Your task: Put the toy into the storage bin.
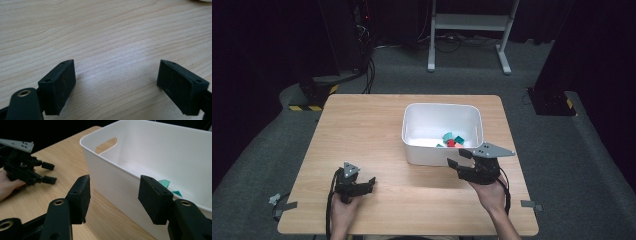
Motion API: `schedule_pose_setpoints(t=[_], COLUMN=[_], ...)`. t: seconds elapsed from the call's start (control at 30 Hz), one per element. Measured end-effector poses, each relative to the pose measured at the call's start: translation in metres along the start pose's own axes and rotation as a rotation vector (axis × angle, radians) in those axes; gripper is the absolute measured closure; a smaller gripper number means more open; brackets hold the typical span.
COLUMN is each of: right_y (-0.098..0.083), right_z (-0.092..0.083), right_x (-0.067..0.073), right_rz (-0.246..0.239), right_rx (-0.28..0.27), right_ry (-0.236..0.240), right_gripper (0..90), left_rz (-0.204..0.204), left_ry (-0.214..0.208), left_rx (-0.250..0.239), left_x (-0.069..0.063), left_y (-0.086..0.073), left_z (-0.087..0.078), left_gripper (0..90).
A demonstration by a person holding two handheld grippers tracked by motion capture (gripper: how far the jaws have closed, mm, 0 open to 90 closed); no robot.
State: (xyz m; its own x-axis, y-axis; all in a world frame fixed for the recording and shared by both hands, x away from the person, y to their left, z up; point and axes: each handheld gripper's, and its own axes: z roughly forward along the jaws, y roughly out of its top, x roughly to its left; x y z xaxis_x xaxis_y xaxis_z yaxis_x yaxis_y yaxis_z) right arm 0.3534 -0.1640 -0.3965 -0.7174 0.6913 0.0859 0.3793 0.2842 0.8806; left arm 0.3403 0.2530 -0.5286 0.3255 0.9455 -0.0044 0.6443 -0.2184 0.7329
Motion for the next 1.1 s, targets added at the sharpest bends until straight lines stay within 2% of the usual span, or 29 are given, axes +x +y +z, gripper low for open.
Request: schedule_pose_setpoints(t=[0.17, 0.27, 0.33, 0.5, 0.87, 1.1], right_y=[-0.021, -0.037, -0.046, -0.069, -0.101, -0.108], right_z=[-0.002, -0.001, 0.002, 0.013, 0.035, 0.047], right_x=[-0.001, -0.005, -0.007, -0.008, -0.011, -0.009], right_rz=[0.002, 0.033, 0.051, 0.057, 0.057, 0.038], right_rx=[0.018, 0.032, 0.042, 0.086, 0.158, 0.198], right_ry=[-0.005, -0.006, -0.004, -0.022, -0.084, -0.13], right_gripper=[43.0, 42.9, 42.8, 42.7, 41.8, 41.4], left_rz=[0.0, 0.001, 0.001, 0.001, -0.001, 0.0], left_ry=[0.0, 0.0, 0.0, 0.001, 0.002, 0.002], left_rx=[0.0, 0.0, 0.0, -0.001, -0.001, -0.001], left_x=[0.0, 0.0, 0.0, 0.0, 0.0, 0.0], left_y=[0.0, 0.0, 0.0, 0.0, 0.0, 0.0], left_z=[0.0, 0.0, 0.0, 0.0, 0.0, 0.0], left_gripper=[15.4, 15.4, 15.5, 15.5, 15.4, 15.5])
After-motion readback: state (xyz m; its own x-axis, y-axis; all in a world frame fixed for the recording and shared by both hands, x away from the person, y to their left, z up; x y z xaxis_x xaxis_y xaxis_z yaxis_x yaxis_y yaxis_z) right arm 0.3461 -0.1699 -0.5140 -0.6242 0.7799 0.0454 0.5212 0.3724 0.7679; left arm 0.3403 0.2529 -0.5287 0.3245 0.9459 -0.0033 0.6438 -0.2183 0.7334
